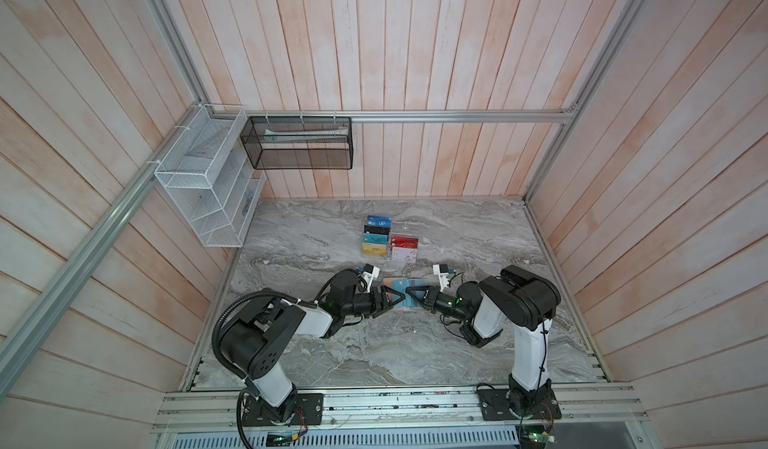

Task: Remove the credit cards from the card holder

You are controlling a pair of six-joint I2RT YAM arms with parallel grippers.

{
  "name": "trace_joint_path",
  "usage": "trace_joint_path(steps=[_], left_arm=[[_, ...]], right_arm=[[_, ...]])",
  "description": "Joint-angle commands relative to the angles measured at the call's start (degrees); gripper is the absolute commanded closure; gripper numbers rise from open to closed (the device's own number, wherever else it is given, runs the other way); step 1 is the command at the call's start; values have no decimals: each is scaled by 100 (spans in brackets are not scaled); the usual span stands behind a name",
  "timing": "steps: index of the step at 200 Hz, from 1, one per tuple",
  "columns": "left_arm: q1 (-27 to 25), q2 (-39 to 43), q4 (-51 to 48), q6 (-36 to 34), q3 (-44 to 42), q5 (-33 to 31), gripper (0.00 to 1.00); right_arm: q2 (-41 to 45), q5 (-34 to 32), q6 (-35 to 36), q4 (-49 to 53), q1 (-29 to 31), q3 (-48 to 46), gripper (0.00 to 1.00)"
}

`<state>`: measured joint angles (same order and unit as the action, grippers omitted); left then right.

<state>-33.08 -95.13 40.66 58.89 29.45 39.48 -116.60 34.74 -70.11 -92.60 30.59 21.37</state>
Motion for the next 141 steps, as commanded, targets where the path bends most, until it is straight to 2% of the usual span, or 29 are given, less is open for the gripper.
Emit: trace_joint_path(steps=[1, 55, 83, 113, 141], left_arm=[[71, 253, -958, -573, 178, -313, 28], [60, 371, -1305, -539, 579, -395, 27], [30, 36, -1155, -389, 776, -387, 26], [4, -339, -821, -203, 805, -423, 26], [-66, -587, -910, -241, 937, -518, 25]], right_arm=[[-64, 39, 198, -432, -52, -48, 98], [191, -80, 588, 323, -46, -18, 98], [352, -150, 852, 852, -33, 58, 99], [383, -142, 908, 959, -27, 71, 98], [357, -134, 955, 1045, -27, 111, 98]])
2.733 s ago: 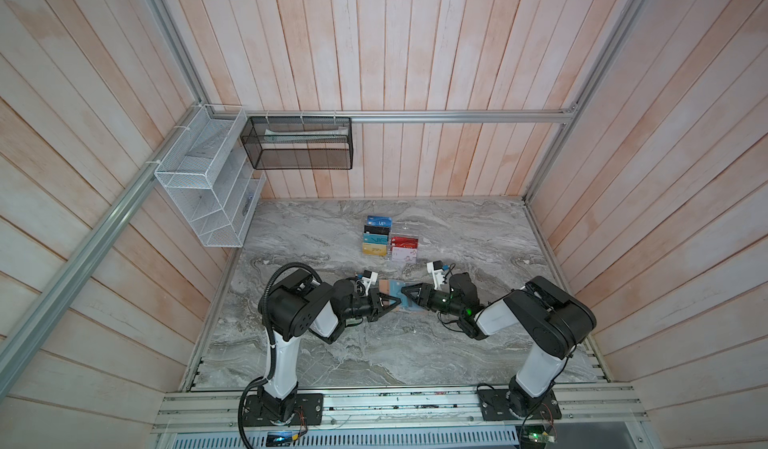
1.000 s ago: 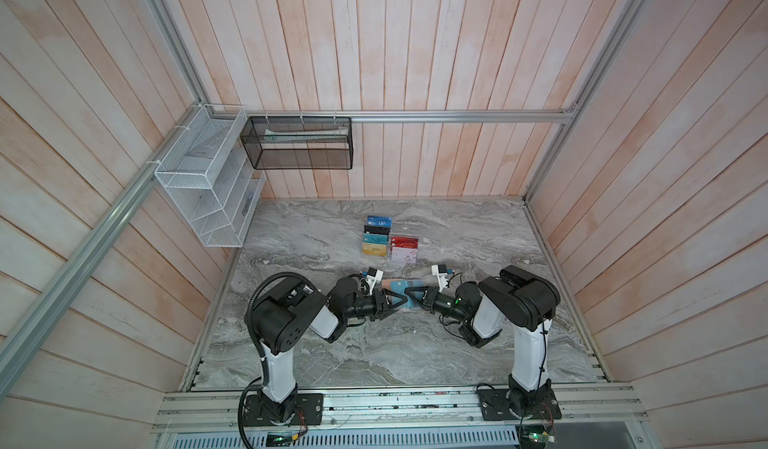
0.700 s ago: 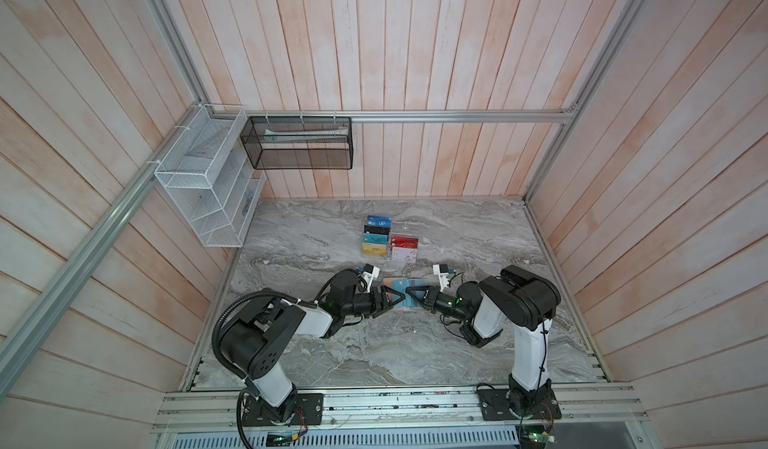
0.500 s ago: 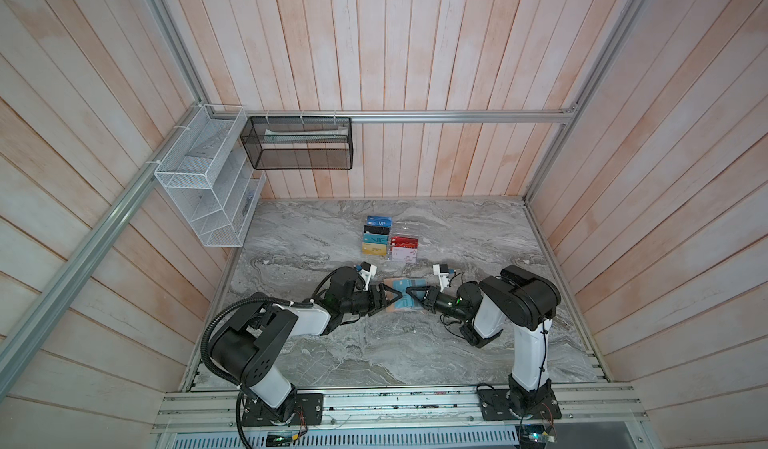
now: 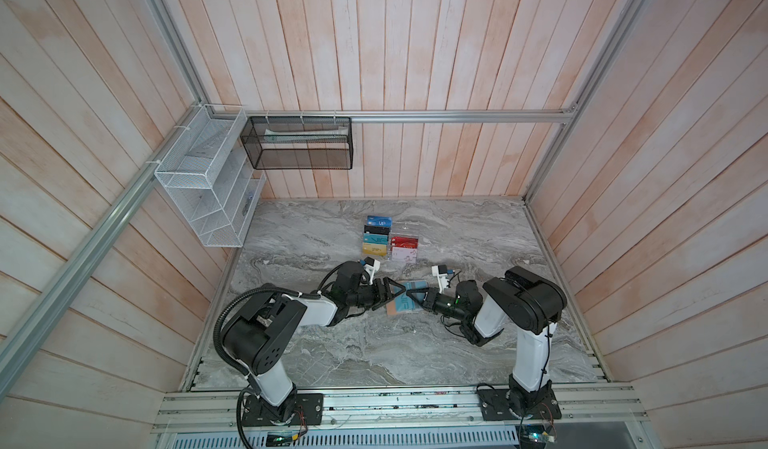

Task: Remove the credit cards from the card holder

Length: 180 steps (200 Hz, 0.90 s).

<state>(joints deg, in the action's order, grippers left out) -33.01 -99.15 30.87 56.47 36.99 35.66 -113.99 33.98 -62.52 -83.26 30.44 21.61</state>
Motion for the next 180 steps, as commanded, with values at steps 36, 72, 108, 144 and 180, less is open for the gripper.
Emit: trace_joint_path(steps=[36, 72, 108, 144, 180], left_arm=[[-91, -400, 190, 103, 177, -188, 24], [-88, -521, 192, 162, 155, -226, 24], [-91, -612, 313, 241, 72, -226, 24], [-90, -670, 376, 286, 36, -226, 24], [-78, -727, 444, 315, 1, -209, 24]], right_arm=[[23, -41, 223, 164, -12, 124, 98], [-35, 9, 223, 94, -12, 126, 95], [-45, 112, 223, 71, -22, 159, 87], [-148, 240, 120, -147, -38, 168, 83], [-253, 385, 91, -184, -46, 275, 83]])
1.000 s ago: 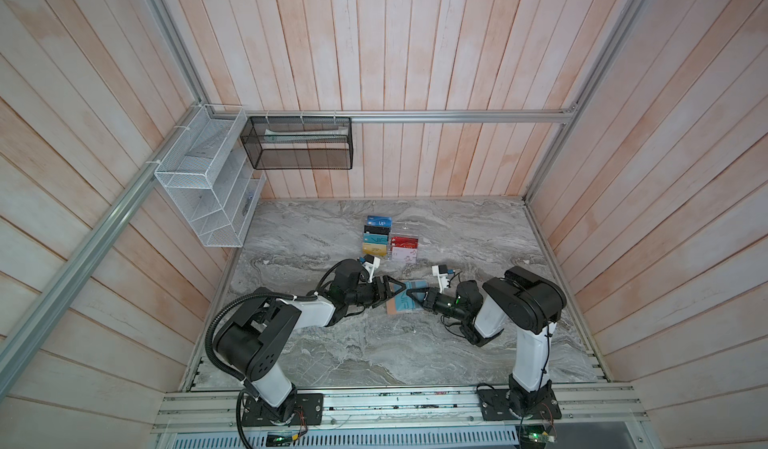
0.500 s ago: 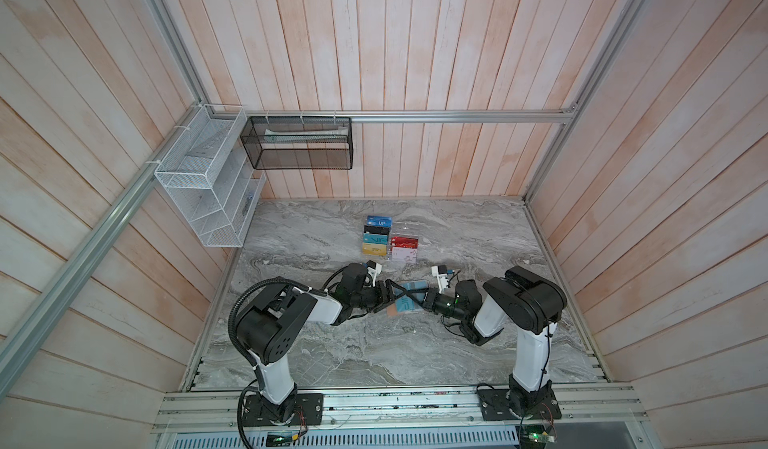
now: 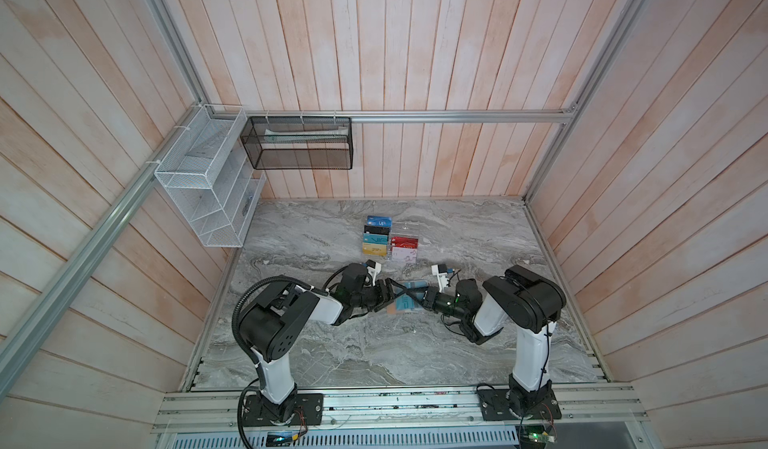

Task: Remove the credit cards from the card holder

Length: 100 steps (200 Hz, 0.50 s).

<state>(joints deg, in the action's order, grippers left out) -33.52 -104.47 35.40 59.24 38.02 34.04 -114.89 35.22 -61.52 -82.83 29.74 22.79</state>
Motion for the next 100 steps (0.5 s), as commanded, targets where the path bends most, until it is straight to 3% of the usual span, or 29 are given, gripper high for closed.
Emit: trace_joint_path(steps=[1, 70, 100], left_arm=[[-30, -196, -8, 40, -102, -42, 24], [-32, -232, 33, 46, -145, -18, 24], [-30, -239, 56, 52, -194, -26, 24]], right_arm=[[-165, 259, -9, -226, 24, 156, 83], [-42, 152, 113, 20, 9, 146, 95], [30, 195, 161, 78, -34, 125, 95]])
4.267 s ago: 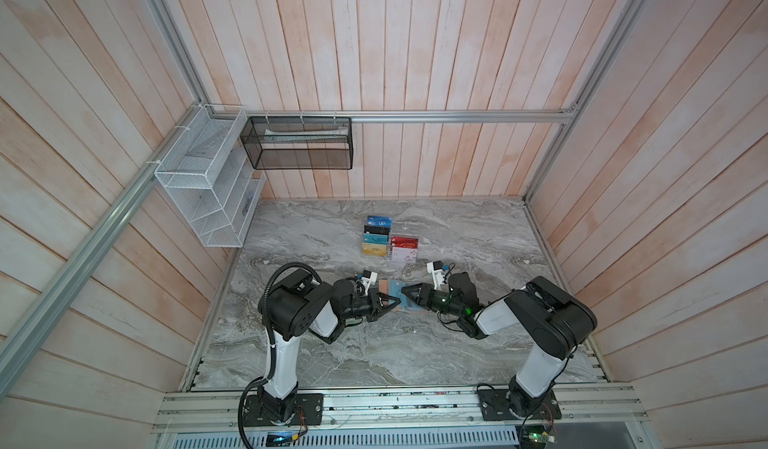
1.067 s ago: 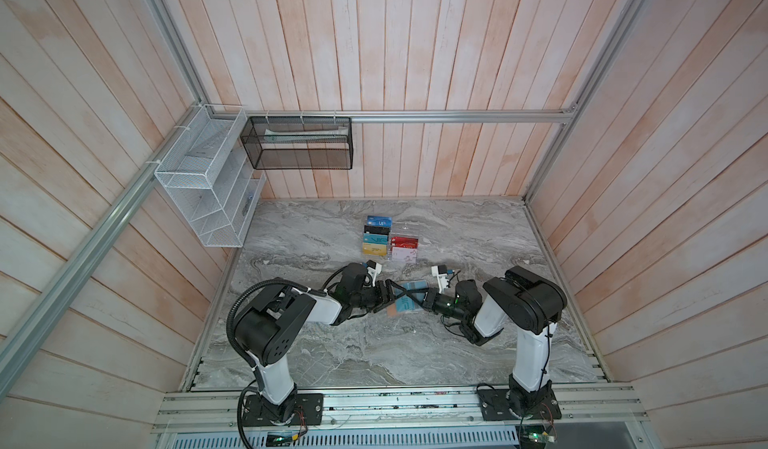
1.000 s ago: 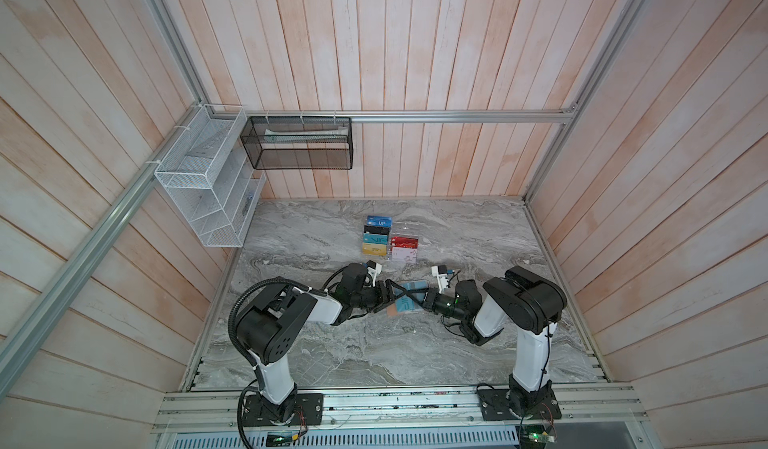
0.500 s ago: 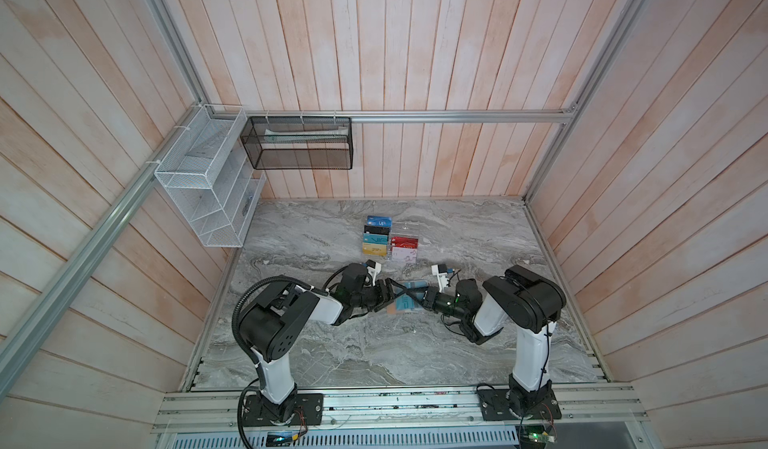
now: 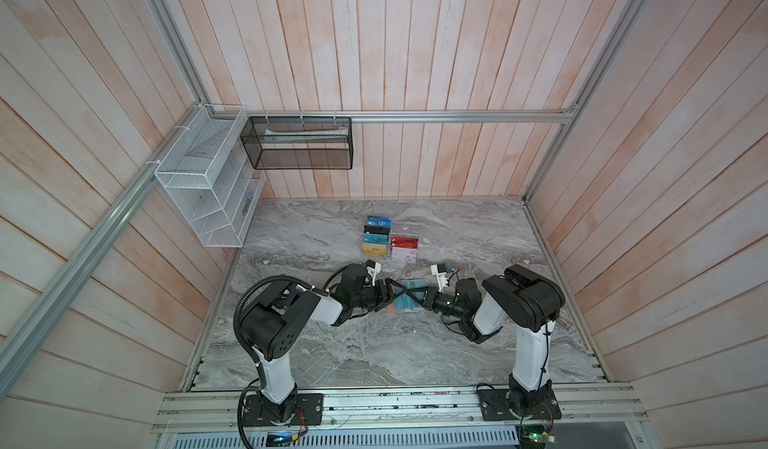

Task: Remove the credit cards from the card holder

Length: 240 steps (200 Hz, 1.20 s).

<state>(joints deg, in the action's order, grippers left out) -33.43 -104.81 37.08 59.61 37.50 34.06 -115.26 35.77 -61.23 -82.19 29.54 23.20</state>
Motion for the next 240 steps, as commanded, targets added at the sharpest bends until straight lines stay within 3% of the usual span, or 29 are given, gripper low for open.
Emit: trace_joint_path(steps=[1, 95, 240], left_arm=[[-35, -200, -113, 15, -144, -30, 24], [-12, -266, -67, 24, -243, -27, 24], [38, -167, -266, -80, -238, -48, 24]], right_arm=[[75, 141, 135, 17, -16, 82, 95], [636, 197, 829, 1124, -241, 106, 95], [1108, 705, 1237, 1842, -801, 214, 100]])
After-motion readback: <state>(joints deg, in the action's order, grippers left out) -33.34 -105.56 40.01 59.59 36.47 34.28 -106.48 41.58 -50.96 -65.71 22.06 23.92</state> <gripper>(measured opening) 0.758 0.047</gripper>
